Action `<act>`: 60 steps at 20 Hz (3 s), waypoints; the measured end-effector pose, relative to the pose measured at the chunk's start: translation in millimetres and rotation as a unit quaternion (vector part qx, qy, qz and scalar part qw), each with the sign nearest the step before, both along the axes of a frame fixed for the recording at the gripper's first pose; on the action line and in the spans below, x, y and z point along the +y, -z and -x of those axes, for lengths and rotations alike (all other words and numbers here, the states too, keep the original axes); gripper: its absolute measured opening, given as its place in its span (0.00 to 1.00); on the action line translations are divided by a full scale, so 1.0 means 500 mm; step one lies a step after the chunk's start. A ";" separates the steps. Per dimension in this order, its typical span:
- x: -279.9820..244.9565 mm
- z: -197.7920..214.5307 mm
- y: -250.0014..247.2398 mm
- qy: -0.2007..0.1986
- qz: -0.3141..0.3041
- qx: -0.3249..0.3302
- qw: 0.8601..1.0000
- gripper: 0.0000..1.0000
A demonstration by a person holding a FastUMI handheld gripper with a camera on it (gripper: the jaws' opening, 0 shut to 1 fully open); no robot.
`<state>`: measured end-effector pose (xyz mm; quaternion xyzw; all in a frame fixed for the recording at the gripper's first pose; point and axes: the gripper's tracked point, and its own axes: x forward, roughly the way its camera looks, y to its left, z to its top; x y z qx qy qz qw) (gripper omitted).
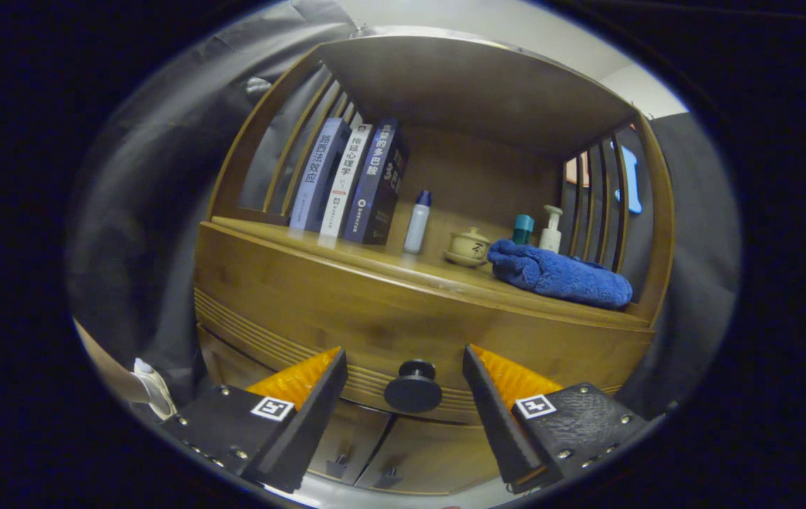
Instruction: Pull open the drawer, take out the items inside it, and place them on the countertop above the cabinet.
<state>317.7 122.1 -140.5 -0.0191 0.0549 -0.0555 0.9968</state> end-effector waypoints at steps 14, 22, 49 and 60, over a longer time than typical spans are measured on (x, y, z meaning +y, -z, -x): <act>-0.027 -0.021 0.020 0.046 -0.044 0.016 0.998 0.56; -0.014 -0.010 0.041 0.046 -0.048 0.029 0.997 0.47; 0.031 0.207 0.035 0.034 -0.083 0.090 0.992 0.30; 0.044 0.264 0.040 0.030 -0.095 0.112 0.989 0.30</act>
